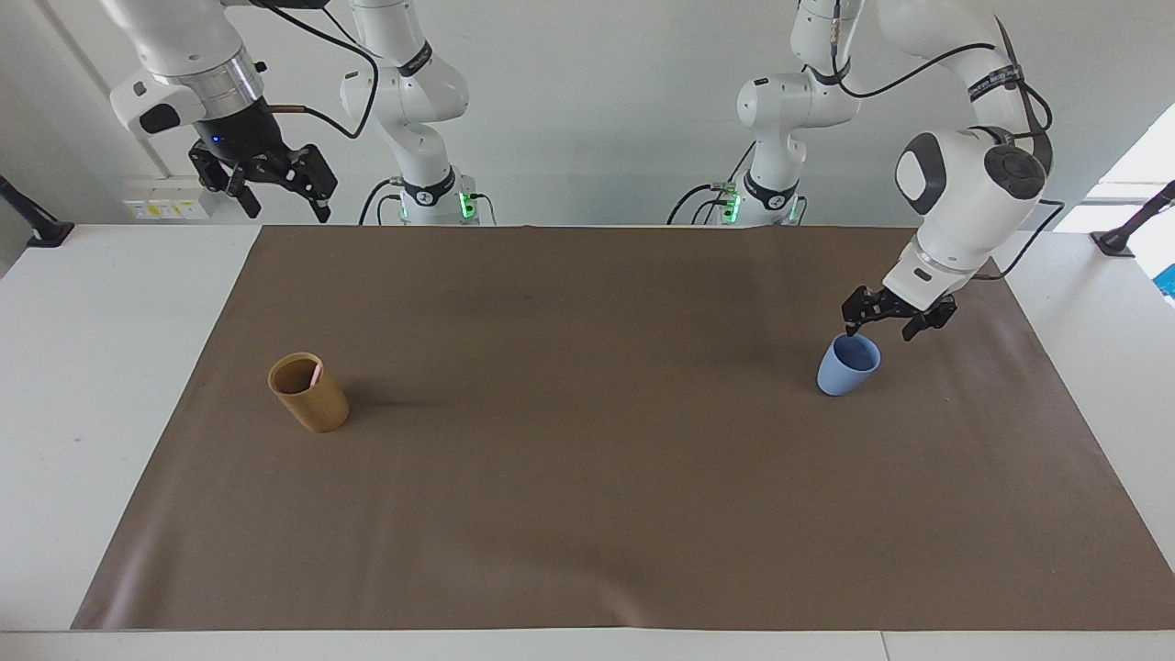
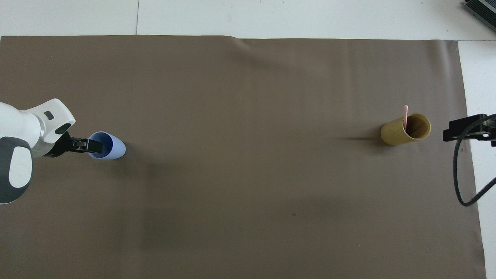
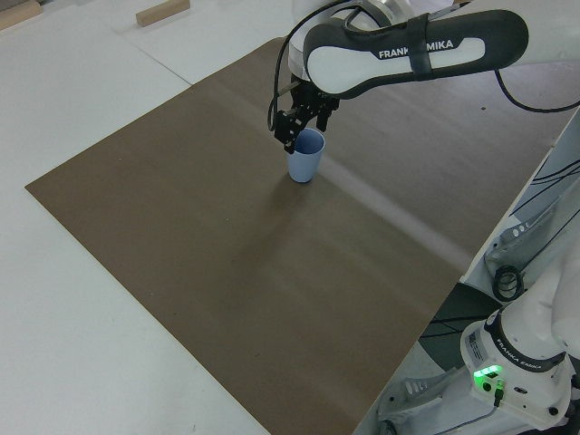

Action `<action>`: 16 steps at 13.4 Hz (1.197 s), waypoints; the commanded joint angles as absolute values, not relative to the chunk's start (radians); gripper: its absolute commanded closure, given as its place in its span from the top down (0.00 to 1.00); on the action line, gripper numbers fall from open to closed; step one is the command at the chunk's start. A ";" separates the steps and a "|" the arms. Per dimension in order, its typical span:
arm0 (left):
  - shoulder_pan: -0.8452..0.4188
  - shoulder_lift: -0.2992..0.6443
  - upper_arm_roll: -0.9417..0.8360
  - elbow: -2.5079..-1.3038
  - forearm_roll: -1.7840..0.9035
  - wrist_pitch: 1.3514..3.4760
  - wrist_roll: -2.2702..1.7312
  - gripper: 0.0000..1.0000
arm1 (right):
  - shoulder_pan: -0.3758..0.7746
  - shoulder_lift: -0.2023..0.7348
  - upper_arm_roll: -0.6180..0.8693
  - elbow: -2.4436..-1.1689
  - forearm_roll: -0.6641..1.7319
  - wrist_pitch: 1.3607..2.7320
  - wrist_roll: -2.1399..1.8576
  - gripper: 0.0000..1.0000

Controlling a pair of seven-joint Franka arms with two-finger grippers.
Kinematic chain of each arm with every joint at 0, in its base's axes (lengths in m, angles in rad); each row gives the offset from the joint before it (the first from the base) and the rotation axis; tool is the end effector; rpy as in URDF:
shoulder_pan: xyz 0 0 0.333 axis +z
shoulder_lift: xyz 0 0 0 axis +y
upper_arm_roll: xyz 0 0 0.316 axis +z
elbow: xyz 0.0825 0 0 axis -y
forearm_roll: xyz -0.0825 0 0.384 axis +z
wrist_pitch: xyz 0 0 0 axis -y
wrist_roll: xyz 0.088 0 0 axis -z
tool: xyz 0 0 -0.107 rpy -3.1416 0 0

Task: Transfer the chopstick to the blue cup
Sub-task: 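Reach the left gripper to the blue cup and grasp its rim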

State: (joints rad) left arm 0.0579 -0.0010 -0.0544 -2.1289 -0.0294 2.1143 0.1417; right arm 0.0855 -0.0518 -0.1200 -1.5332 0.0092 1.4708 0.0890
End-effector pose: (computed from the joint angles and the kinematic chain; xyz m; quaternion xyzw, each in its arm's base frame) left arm 0.5383 0.0005 0.4079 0.9980 -0.0614 -0.0059 0.0130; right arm 0.5278 -0.0191 0.6612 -0.9981 0.0612 0.0057 0.0075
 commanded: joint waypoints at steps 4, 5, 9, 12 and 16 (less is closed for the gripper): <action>0.091 0.018 -0.061 -2.207 -0.048 2.264 0.166 0.78 | 0.078 -0.078 -0.118 -1.565 0.009 1.480 0.089 1.00; 0.091 0.023 -0.063 -2.213 -0.049 2.298 0.164 0.73 | 0.078 -0.078 -0.120 -1.565 0.009 1.479 0.089 1.00; 0.091 0.025 -0.061 -2.227 -0.118 2.332 0.152 0.00 | 0.078 -0.075 -0.118 -1.557 0.020 1.480 0.091 1.00; 0.081 0.006 -0.061 -2.224 -0.133 2.298 0.083 0.00 | 0.080 -0.074 -0.118 -1.555 0.021 1.489 0.091 1.00; 0.036 -0.046 -0.080 -2.198 -0.133 2.240 0.017 0.00 | 0.078 -0.074 -0.118 -1.559 0.020 1.494 0.087 1.00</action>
